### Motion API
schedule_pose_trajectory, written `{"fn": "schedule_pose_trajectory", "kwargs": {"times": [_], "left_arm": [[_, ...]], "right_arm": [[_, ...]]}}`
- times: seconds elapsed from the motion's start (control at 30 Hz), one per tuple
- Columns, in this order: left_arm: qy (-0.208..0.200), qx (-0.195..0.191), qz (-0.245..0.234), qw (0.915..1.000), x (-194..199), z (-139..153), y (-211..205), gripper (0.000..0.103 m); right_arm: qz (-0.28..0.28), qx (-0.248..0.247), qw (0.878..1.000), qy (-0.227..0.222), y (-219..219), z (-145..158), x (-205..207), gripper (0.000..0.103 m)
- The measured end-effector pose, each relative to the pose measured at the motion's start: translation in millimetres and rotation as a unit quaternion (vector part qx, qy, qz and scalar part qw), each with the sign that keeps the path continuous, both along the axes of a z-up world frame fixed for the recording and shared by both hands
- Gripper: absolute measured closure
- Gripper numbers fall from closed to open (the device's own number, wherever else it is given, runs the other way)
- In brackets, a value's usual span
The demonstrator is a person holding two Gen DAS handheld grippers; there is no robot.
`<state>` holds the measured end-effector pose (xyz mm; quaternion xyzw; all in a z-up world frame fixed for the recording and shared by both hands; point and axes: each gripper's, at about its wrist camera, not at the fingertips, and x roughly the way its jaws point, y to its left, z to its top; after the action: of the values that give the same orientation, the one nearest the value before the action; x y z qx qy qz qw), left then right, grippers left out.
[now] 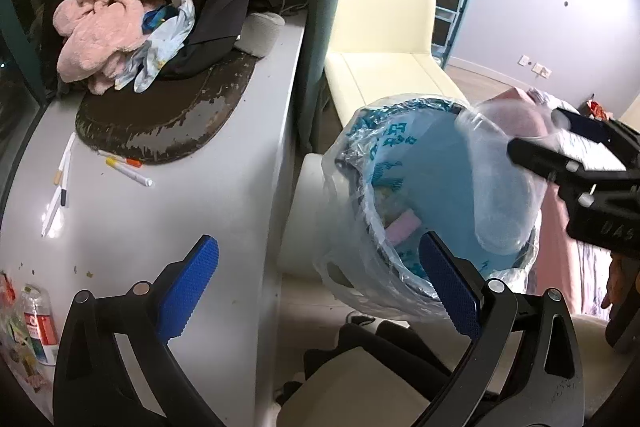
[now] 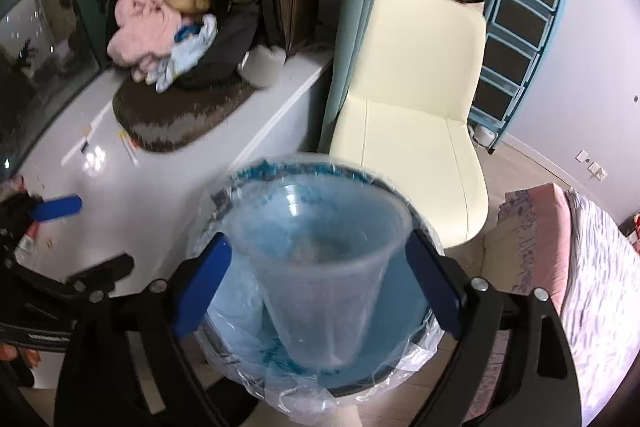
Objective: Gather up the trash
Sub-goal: 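Open the right tool to drop the clear cup into the bin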
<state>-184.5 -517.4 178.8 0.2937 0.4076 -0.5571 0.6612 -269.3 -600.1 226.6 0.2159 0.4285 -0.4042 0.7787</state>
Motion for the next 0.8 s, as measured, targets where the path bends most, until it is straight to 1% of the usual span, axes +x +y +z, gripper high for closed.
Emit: {"fn": "schedule_pose_trajectory", "kwargs": {"times": [0.1, 0.2, 0.37, 0.47, 0.67, 0.8], "left_arm": [[0.0, -0.003, -0.002, 1.0, -1.2, 0.9, 0.4, 0.006], [0.003, -0.005, -0.001, 1.0, -1.2, 0.7, 0.3, 0.006], [0.011, -0.005, -0.003, 0.9999, -1.1, -1.6, 1.0, 0.006], [0.013, -0.004, 0.001, 0.9999, 1.7, -2.2, 4.5, 0.006], [0.018, 0.006, 0.034, 0.9993, 20.5, -5.4, 23.3, 0.006], [0.024, 0.004, 0.066, 0.9975, 40.1, -4.7, 49.3, 0.006]], "right_arm": [[-0.009, -0.022, 1.0, -0.005, 0.4, 7.2, -2.7, 0.017], [-0.012, -0.007, 1.0, 0.0, -0.7, 2.3, -4.1, 0.017], [-0.002, 0.001, 1.0, 0.004, 2.2, 1.1, 0.2, 0.017], [0.027, 0.015, 0.999, 0.011, 7.6, -4.0, 12.9, 0.017], [0.079, 0.028, 0.996, 0.016, 22.7, -8.5, 40.2, 0.017], [0.122, 0.04, 0.992, 0.02, 39.9, -11.7, 68.3, 0.017]]}}
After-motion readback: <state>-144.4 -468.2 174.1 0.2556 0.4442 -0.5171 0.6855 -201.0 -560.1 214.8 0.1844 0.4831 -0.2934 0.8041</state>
